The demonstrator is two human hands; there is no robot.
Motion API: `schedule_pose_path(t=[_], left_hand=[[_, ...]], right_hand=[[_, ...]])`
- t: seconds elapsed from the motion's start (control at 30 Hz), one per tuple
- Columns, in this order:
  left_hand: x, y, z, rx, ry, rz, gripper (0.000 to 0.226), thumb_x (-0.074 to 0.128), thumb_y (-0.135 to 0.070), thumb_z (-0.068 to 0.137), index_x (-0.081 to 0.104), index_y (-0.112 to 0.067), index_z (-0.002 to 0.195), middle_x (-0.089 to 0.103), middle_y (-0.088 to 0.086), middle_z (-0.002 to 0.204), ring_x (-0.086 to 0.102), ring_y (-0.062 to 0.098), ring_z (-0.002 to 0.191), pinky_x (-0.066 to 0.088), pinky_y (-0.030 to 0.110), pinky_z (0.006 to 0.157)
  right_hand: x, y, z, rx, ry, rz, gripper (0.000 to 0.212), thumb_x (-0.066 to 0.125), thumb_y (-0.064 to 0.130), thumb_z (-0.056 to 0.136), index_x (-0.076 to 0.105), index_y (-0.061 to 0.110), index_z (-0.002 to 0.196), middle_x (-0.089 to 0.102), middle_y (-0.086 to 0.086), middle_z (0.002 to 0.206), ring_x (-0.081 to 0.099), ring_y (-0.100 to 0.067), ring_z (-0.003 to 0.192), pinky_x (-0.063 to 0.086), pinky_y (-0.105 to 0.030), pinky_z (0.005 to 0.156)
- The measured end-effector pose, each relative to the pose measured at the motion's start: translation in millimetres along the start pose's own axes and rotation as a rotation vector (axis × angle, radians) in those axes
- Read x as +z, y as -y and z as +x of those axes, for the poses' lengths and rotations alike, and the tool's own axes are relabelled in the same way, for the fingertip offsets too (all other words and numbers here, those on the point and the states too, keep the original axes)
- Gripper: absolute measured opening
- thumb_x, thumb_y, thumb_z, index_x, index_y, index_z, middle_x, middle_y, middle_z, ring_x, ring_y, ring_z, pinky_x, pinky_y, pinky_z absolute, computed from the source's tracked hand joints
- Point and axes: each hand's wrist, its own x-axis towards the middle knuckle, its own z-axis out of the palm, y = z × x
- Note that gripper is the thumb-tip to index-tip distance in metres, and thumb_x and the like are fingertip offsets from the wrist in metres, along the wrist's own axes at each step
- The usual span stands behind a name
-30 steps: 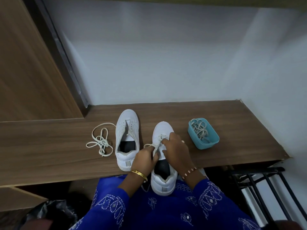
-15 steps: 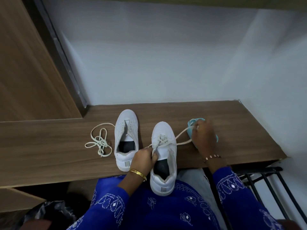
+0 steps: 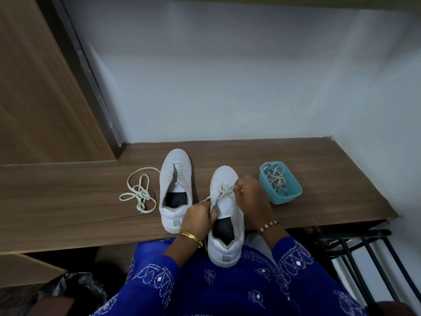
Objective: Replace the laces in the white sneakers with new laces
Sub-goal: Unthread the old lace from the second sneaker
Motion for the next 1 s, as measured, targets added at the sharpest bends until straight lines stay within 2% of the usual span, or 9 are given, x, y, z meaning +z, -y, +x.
schedule_pose_path(t=[0.2,0.27,0.33,0.4,0.47,0.53,0.73,0.87,1.0], left_hand=[[2,0,0,-0.007,-0.014,0.017,0.024,0.048,-0.018,0.091,0.061,0.001,0.082,0.065,0.019,0.084,0.059,0.03,0.079,0.033,0.029,0.063],[2,0,0,-0.003,-0.018,0.012,0.025,0.048,-0.019,0.09,0.061,0.001,0.084,0.065,0.018,0.084,0.059,0.029,0.079,0.033,0.029,0.063],[3,2,0,-0.005,-0.024,-0.004,0.03,0.045,-0.023,0.089,0.062,0.001,0.083,0.065,0.018,0.083,0.059,0.029,0.078,0.03,0.027,0.061],[2,2,-1,-0.008,-0.023,-0.016,0.035,0.042,-0.027,0.087,0.062,0.001,0.082,0.065,0.018,0.081,0.059,0.03,0.077,0.031,0.027,0.061],[2,2,-2,-0.009,-0.026,-0.031,0.034,0.043,-0.027,0.087,0.062,0.0,0.081,0.065,0.018,0.08,0.06,0.03,0.077,0.034,0.03,0.062],[2,2,-2,-0.016,-0.024,-0.034,0.03,0.046,-0.024,0.09,0.064,-0.001,0.083,0.066,0.017,0.082,0.06,0.029,0.078,0.034,0.029,0.063],[1,2,-3,-0.027,-0.018,-0.031,0.023,0.049,-0.017,0.09,0.063,-0.002,0.081,0.066,0.017,0.082,0.06,0.028,0.078,0.031,0.026,0.062],[3,2,-2,-0.028,-0.013,-0.006,0.023,0.049,-0.019,0.09,0.062,-0.001,0.083,0.065,0.018,0.083,0.06,0.03,0.079,0.035,0.03,0.063],[4,5,-2,-0.036,-0.024,-0.018,0.023,0.049,-0.019,0.09,0.061,-0.001,0.084,0.065,0.018,0.082,0.06,0.03,0.078,0.035,0.03,0.063]], right_hand=[[-38,-25,23,0.367,-0.285,0.091,0.028,0.055,0.009,0.089,0.056,-0.006,0.066,0.058,-0.017,0.065,0.048,-0.023,0.06,0.031,-0.028,0.056],[-38,-27,24,0.403,-0.22,0.011,0.025,0.05,0.011,0.092,0.059,-0.006,0.076,0.062,-0.019,0.075,0.056,-0.024,0.067,0.039,-0.03,0.059],[-31,-21,17,0.369,-0.043,-0.162,0.022,0.049,0.009,0.091,0.059,-0.003,0.106,0.059,-0.02,0.108,0.061,-0.03,0.089,0.05,-0.035,0.074],[-20,-10,7,0.24,0.092,-0.279,0.039,0.053,0.004,0.084,0.051,0.001,0.123,0.047,-0.017,0.126,0.058,-0.029,0.097,0.051,-0.036,0.077],[-6,8,-4,0.0,0.165,-0.301,0.038,0.062,0.005,0.073,0.061,0.004,0.111,0.054,-0.017,0.113,0.06,-0.029,0.083,0.054,-0.039,0.064],[7,21,-11,-0.155,0.219,-0.338,0.019,0.074,0.013,0.061,0.069,0.007,0.079,0.061,-0.012,0.086,0.06,-0.025,0.064,0.049,-0.03,0.046],[7,22,-1,-0.139,0.225,-0.483,0.034,0.09,0.018,0.034,0.058,0.016,0.047,0.054,-0.001,0.057,0.052,-0.016,0.047,0.026,-0.016,0.036],[1,4,1,-0.055,0.049,-0.259,0.026,0.077,-0.003,0.057,0.055,0.009,0.063,0.055,-0.006,0.063,0.054,-0.023,0.05,0.034,-0.024,0.04],[-21,-11,10,0.254,-0.187,-0.056,0.011,0.055,0.006,0.09,0.057,-0.002,0.083,0.058,-0.017,0.084,0.057,-0.027,0.068,0.043,-0.032,0.056]])
